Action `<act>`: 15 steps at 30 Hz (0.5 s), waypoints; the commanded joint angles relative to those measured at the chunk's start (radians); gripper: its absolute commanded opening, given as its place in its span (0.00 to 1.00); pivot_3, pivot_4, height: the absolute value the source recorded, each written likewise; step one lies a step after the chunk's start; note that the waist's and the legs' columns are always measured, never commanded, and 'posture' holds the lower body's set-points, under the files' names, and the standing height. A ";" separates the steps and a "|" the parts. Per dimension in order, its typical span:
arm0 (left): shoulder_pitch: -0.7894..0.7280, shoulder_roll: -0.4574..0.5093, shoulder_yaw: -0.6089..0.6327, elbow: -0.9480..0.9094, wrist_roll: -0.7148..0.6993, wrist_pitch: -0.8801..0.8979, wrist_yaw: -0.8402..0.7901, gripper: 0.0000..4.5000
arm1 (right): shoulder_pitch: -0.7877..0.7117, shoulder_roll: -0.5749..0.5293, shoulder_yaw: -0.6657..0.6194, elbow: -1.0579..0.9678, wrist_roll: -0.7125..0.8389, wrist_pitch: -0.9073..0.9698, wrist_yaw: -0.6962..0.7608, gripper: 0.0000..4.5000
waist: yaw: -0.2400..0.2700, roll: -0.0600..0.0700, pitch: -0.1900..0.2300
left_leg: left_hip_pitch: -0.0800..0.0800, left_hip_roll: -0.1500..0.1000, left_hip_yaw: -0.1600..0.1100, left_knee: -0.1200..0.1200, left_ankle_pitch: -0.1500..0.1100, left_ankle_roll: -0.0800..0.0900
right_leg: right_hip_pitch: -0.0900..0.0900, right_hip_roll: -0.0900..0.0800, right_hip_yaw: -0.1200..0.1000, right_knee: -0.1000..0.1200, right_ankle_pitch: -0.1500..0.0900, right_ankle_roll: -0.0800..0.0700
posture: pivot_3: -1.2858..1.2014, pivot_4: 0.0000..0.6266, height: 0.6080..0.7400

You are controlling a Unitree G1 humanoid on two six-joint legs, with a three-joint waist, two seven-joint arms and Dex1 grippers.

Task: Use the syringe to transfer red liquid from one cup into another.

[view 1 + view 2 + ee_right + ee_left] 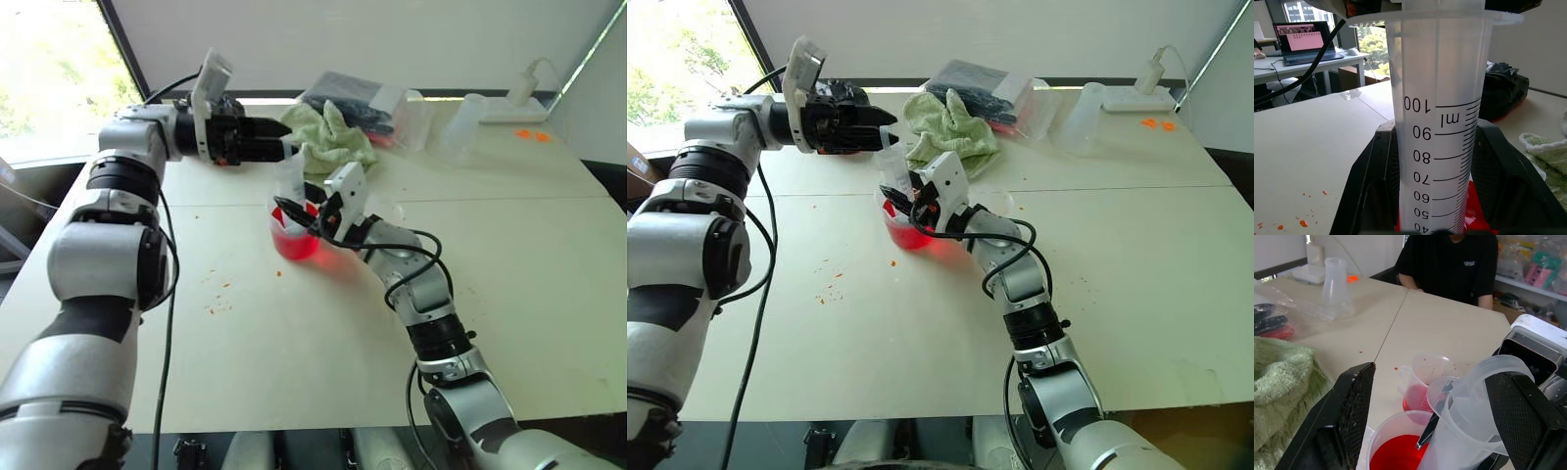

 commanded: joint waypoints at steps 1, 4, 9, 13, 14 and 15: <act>-0.031 -0.017 0.014 -0.005 0.003 -0.006 -0.016 0.61 | -0.031 0.013 0.008 -0.020 0.004 -0.025 0.007 0.32 | 0.001 0.000 0.000 | 0.000 0.000 0.000 0.000 0.000 0.000 | 0.000 0.000 0.000 0.000 0.000 0.000 | 0.52 0.24 0.78; -0.033 -0.019 0.017 -0.002 0.004 -0.004 -0.017 0.31 | -0.033 0.013 0.008 -0.017 0.004 -0.026 0.009 0.32 | 0.001 0.000 0.000 | 0.000 0.000 0.000 0.000 0.000 0.000 | 0.000 0.000 0.000 0.000 0.000 0.000 | 0.52 0.24 0.78; -0.028 -0.021 0.020 -0.003 0.004 0.002 -0.026 0.00 | -0.036 0.014 0.008 -0.015 0.002 -0.026 0.011 0.32 | 0.000 0.000 0.000 | 0.000 0.000 0.000 0.000 0.000 0.000 | 0.000 0.000 0.000 0.000 0.000 0.000 | 0.52 0.24 0.78; -0.026 -0.014 0.027 -0.004 -0.001 0.009 -0.027 0.00 | -0.037 0.016 0.008 -0.013 0.004 -0.024 0.013 0.32 | 0.000 0.000 0.000 | 0.000 0.000 0.000 0.000 0.000 0.000 | 0.000 0.000 0.000 0.000 0.000 0.000 | 0.52 0.24 0.78; -0.026 -0.013 0.029 -0.004 -0.003 0.010 -0.026 0.00 | -0.038 0.017 0.007 -0.012 0.004 -0.025 0.014 0.32 | 0.000 0.000 0.000 | 0.000 0.000 0.000 0.000 0.000 0.000 | 0.000 0.000 0.000 0.000 0.000 0.000 | 0.52 0.24 0.78; -0.027 -0.011 0.031 -0.004 -0.004 0.011 -0.026 0.00 | -0.038 0.018 0.008 -0.012 0.004 -0.026 0.014 0.32 | 0.000 0.000 0.000 | 0.000 0.000 0.000 0.000 0.000 0.000 | 0.000 0.000 0.000 0.000 0.000 0.000 | 0.52 0.24 0.78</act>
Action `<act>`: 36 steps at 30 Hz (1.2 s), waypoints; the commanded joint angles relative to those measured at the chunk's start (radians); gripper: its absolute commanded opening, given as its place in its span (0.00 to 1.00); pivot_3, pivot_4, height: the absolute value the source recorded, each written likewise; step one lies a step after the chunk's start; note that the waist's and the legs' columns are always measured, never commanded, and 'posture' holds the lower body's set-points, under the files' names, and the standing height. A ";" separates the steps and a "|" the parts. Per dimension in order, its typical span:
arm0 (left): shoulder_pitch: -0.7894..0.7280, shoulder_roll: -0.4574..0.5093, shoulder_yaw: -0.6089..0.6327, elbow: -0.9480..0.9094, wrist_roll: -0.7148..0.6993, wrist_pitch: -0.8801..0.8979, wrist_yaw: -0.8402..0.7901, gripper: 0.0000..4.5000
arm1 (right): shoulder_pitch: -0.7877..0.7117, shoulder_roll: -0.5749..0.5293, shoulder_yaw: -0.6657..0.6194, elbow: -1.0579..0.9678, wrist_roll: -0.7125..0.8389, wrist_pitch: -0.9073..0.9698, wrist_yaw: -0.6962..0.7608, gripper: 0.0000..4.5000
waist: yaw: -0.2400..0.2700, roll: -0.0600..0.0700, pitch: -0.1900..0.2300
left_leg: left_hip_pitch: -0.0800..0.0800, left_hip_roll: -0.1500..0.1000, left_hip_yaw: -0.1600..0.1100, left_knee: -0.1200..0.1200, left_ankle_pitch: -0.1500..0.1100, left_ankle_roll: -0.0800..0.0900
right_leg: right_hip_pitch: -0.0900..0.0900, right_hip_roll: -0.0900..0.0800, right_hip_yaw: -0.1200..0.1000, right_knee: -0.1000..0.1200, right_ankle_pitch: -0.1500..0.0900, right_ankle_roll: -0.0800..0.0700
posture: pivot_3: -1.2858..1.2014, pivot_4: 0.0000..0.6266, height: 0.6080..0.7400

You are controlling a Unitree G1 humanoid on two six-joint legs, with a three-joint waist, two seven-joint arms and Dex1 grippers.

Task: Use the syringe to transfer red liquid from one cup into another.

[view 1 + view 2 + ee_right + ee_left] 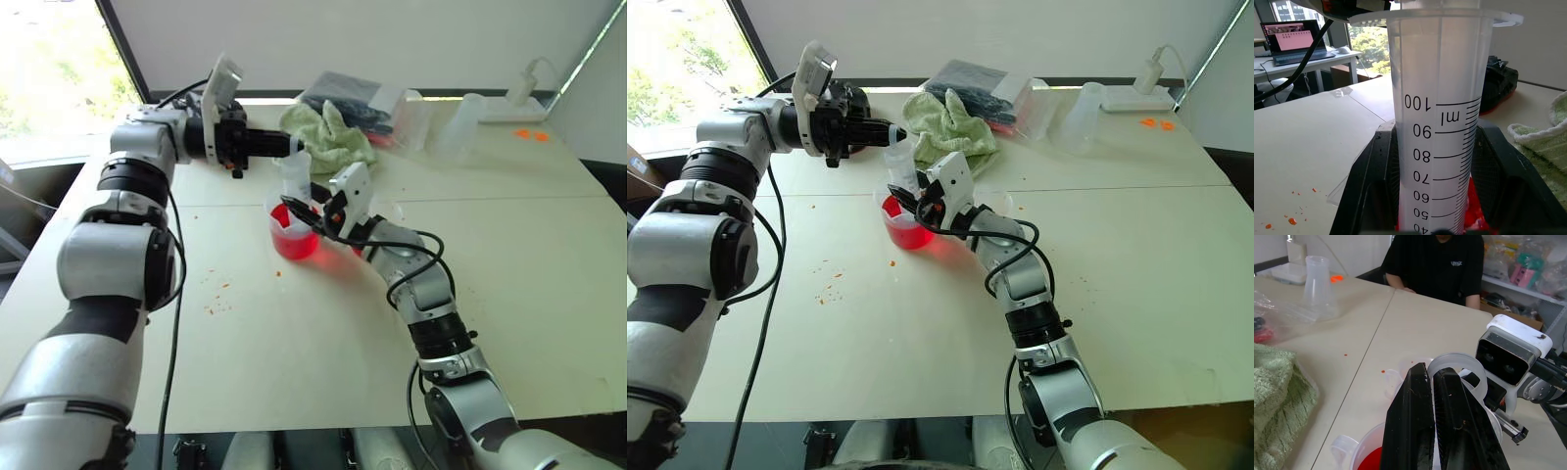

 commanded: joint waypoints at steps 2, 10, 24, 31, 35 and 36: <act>-0.029 0.011 0.030 -0.010 -0.008 0.008 0.002 0.00 | -0.036 0.018 0.024 -0.037 0.006 -0.026 0.019 0.32 | 0.000 0.000 0.000 | 0.000 0.000 0.000 0.000 0.000 0.000 | 0.000 0.000 0.000 0.000 0.000 0.000 | 0.52 0.24 0.78; -0.070 0.019 0.111 -0.026 -0.061 0.078 0.036 0.00 | -0.029 0.041 0.039 -0.017 -0.001 -0.038 0.015 0.32 | -0.001 0.000 0.000 | 0.000 0.000 0.000 0.000 0.000 0.000 | 0.000 0.000 0.000 0.000 0.000 0.000 | 0.52 0.24 0.78; -0.111 0.024 0.159 -0.049 -0.079 0.112 0.054 0.00 | 0.002 0.104 0.073 0.011 -0.006 -0.062 0.008 0.32 | -0.003 0.000 0.000 | 0.000 0.000 0.000 0.000 0.000 0.000 | 0.000 0.000 0.000 0.001 0.000 0.000 | 0.52 0.24 0.78; -0.117 0.030 0.166 -0.058 -0.075 0.117 0.053 0.00 | -0.005 0.153 0.079 0.083 -0.025 -0.110 0.005 0.32 | -0.005 0.000 0.000 | 0.000 0.000 0.000 0.000 0.000 0.000 | -0.001 0.000 0.000 0.002 0.000 0.000 | 0.52 0.24 0.78; -0.124 0.028 0.194 -0.057 -0.041 0.119 0.049 0.00 | -0.010 0.165 0.082 0.123 -0.037 -0.140 0.008 0.32 | -0.009 0.000 0.000 | 0.000 0.000 0.000 0.000 0.000 0.000 | 0.000 0.000 0.000 0.002 0.000 0.000 | 0.52 0.24 0.78; -0.125 0.031 0.189 -0.058 -0.049 0.119 0.050 0.00 | -0.007 0.165 0.084 0.130 -0.041 -0.147 0.010 0.32 | -0.010 0.000 0.000 | 0.000 0.000 0.000 0.000 0.000 0.000 | 0.000 0.000 0.000 0.002 0.000 0.000 | 0.52 0.24 0.78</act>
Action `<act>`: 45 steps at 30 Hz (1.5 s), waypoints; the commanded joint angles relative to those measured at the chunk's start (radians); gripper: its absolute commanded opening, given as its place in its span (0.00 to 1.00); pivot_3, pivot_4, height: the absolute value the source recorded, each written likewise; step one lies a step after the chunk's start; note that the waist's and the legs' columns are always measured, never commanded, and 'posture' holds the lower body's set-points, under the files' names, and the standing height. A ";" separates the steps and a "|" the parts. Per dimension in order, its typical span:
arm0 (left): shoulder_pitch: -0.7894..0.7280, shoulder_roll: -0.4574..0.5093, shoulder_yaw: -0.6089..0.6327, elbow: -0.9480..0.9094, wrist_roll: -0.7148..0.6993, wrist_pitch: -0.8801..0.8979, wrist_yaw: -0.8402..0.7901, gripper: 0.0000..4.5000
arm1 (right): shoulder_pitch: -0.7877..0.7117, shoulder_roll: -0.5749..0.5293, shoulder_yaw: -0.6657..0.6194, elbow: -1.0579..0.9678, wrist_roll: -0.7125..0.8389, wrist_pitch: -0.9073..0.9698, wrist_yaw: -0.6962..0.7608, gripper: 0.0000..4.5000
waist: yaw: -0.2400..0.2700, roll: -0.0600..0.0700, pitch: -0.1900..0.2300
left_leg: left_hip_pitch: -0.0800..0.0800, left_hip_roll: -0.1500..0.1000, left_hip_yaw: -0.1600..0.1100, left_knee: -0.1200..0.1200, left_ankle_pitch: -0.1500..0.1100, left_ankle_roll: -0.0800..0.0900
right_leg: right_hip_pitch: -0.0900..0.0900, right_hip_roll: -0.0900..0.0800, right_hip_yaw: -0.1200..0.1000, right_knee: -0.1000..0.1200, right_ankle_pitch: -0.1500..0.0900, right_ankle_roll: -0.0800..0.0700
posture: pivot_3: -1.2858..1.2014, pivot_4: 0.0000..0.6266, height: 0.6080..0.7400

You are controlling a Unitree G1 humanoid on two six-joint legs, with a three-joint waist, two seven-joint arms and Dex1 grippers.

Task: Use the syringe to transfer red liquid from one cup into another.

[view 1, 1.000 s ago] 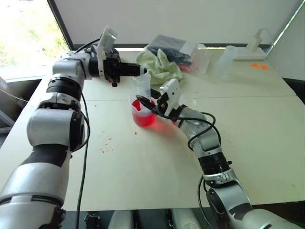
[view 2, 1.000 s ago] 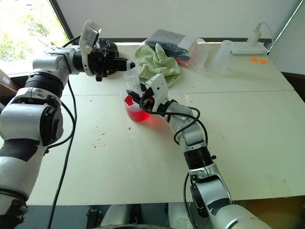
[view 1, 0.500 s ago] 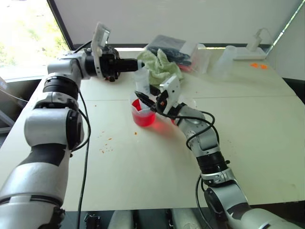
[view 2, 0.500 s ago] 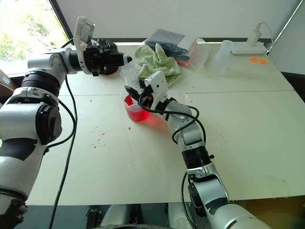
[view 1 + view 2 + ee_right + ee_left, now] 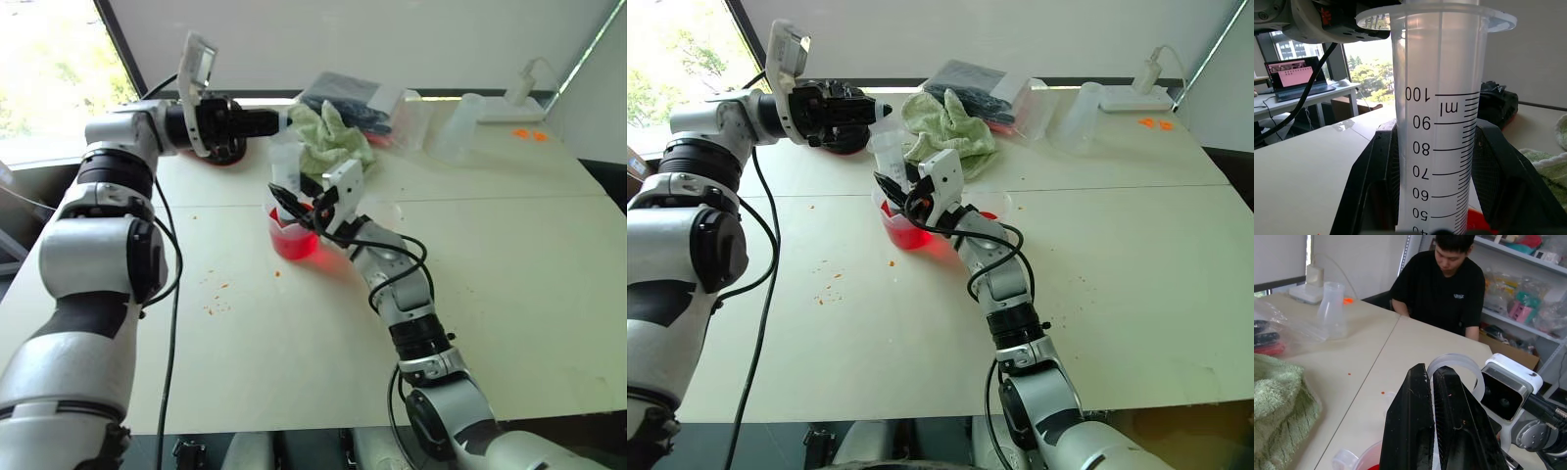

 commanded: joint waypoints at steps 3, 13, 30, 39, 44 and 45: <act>-0.095 0.001 0.064 -0.059 -0.067 -0.007 0.025 0.00 | 0.007 0.035 0.108 0.041 -0.036 -0.019 0.053 0.32 | -0.006 0.000 0.000 | 0.000 0.000 0.000 0.000 0.000 0.000 | 0.000 0.000 0.000 0.000 0.000 0.000 | 0.52 0.24 0.78; -0.118 0.010 0.066 -0.053 -0.064 -0.010 0.028 0.00 | 0.018 0.021 0.104 0.067 -0.054 -0.046 0.058 0.32 | -0.019 0.000 0.000 | 0.000 0.000 0.000 0.000 0.000 0.000 | -0.002 0.000 0.000 0.004 0.000 0.000 | 0.52 0.24 0.78; -0.009 0.069 -0.045 -0.107 0.014 -0.045 -0.031 0.48 | -0.008 0.004 0.101 0.013 -0.044 -0.035 0.063 0.32 | -0.018 0.000 0.000 | 0.001 0.000 -0.001 0.000 0.000 0.000 | -0.003 0.000 0.000 0.008 0.000 0.000 | 0.52 0.24 0.78; 0.002 0.097 -0.035 -0.127 0.006 -0.057 -0.030 0.86 | -0.016 -0.014 0.085 -0.007 -0.038 -0.030 0.058 0.32 | -0.020 0.000 0.000 | 0.001 0.000 -0.001 0.000 0.000 0.000 | -0.003 -0.001 0.000 0.008 0.000 0.000 | 0.52 0.24 0.78; 0.010 0.133 -0.034 -0.132 0.009 -0.060 -0.028 0.86 | -0.031 -0.018 0.068 -0.022 -0.030 -0.027 0.046 0.32 | -0.020 0.000 0.000 | 0.001 0.000 -0.001 0.000 0.000 0.000 | -0.003 -0.001 0.000 0.008 0.000 0.000 | 0.52 0.24 0.78; 0.014 0.141 -0.035 -0.133 0.012 -0.063 -0.027 0.86 | -0.035 -0.017 0.064 -0.021 -0.028 -0.028 0.043 0.32 | -0.020 0.000 0.000 | 0.001 0.000 -0.001 0.000 0.000 0.000 | -0.003 -0.001 0.000 0.008 0.000 0.000 | 0.52 0.24 0.78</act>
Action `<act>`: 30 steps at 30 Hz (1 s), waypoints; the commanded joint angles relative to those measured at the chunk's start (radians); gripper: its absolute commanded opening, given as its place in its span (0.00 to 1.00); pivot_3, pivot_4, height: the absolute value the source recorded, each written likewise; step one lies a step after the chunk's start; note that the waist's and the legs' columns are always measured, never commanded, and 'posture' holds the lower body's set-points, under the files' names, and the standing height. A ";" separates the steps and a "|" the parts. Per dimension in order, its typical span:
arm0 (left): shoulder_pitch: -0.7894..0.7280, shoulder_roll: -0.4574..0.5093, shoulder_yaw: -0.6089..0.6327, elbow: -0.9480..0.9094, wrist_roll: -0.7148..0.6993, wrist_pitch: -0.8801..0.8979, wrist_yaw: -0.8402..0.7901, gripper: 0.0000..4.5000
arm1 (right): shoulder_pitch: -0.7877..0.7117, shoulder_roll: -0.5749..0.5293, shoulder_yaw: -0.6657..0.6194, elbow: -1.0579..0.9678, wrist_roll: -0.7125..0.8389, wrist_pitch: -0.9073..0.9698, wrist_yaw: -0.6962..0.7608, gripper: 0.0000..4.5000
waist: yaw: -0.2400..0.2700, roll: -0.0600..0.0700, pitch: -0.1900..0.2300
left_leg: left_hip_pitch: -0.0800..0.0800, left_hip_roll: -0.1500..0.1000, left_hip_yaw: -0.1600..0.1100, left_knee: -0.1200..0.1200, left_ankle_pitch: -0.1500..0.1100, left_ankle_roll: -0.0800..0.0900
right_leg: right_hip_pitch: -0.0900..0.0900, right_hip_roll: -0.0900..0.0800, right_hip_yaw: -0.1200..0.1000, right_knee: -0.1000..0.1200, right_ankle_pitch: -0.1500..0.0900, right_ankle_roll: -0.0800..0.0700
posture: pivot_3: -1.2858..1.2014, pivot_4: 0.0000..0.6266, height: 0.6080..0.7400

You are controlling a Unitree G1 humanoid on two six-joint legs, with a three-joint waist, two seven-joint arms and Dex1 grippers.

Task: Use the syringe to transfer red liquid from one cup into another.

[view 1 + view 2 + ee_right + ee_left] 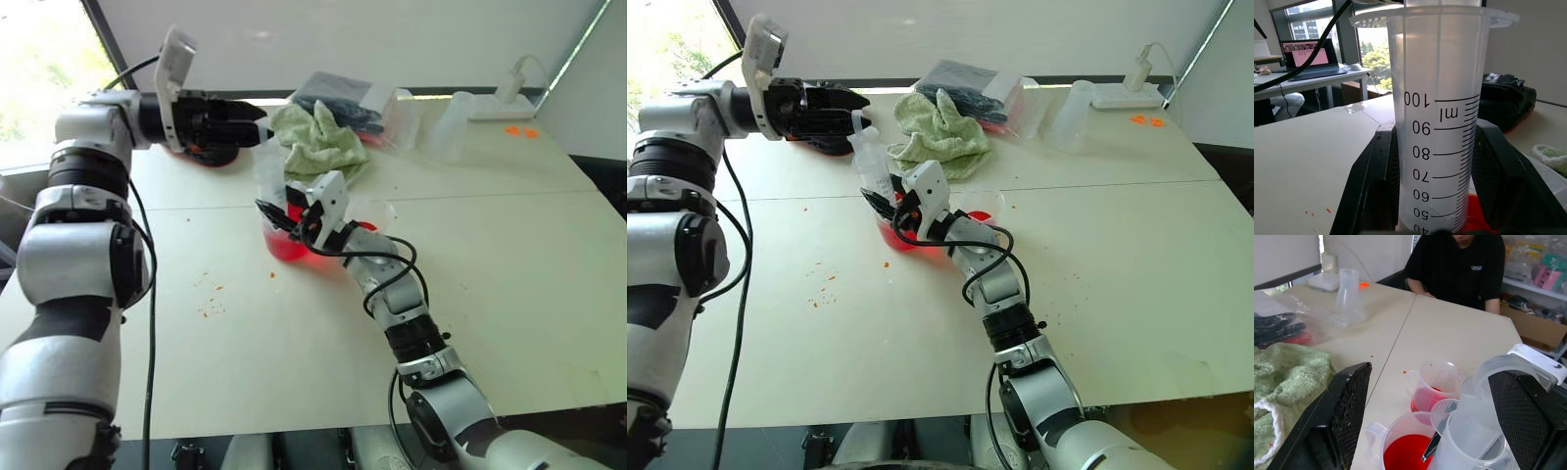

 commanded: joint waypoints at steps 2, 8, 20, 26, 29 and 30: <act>-0.005 0.053 0.022 -0.049 -0.021 -0.019 0.004 0.86 | -0.041 0.004 -0.005 -0.034 0.005 -0.007 -0.008 0.32 | 0.000 0.000 0.000 | 0.000 0.000 0.000 0.000 0.000 0.000 | 0.000 0.000 0.000 0.000 0.000 0.000 | 0.52 0.24 0.78; 0.030 0.103 0.023 -0.090 -0.032 0.015 -0.006 0.86 | -0.060 0.003 -0.022 -0.031 0.013 -0.010 -0.017 0.32 | 0.000 0.000 0.000 | 0.000 0.000 0.000 0.000 0.000 0.000 | 0.000 0.000 0.000 0.000 0.000 0.000 | 0.52 0.24 0.78; 0.195 0.175 0.061 -0.366 -0.143 0.186 0.028 0.86 | -0.094 -0.012 -0.064 -0.055 0.021 -0.009 -0.044 0.32 | 0.000 0.000 0.000 | 0.000 0.000 -0.001 0.001 0.000 0.000 | 0.000 0.000 0.000 0.001 0.000 0.000 | 0.52 0.24 0.78; 0.285 0.154 0.086 -0.503 -0.216 0.249 0.096 0.86 | -0.133 -0.036 -0.105 -0.129 0.039 0.029 -0.083 0.32 | 0.001 0.000 0.000 | 0.000 0.000 -0.001 0.001 0.000 0.000 | 0.000 0.000 0.000 0.001 0.000 0.000 | 0.52 0.24 0.78; 0.301 0.142 0.086 -0.530 -0.241 0.257 0.120 0.86 | -0.147 -0.049 -0.124 -0.161 0.044 0.051 -0.102 0.32 | 0.002 0.000 0.000 | 0.000 0.000 -0.002 0.001 0.000 0.000 | 0.000 0.000 0.000 0.001 0.000 0.000 | 0.52 0.24 0.78; 0.305 0.137 0.086 -0.534 -0.248 0.257 0.128 0.86 | -0.153 -0.051 -0.131 -0.168 0.047 0.057 -0.110 0.32 | 0.002 0.000 0.000 | 0.000 0.000 -0.002 0.001 0.000 0.000 | 0.000 0.000 0.000 0.001 0.000 0.000 | 0.52 0.24 0.78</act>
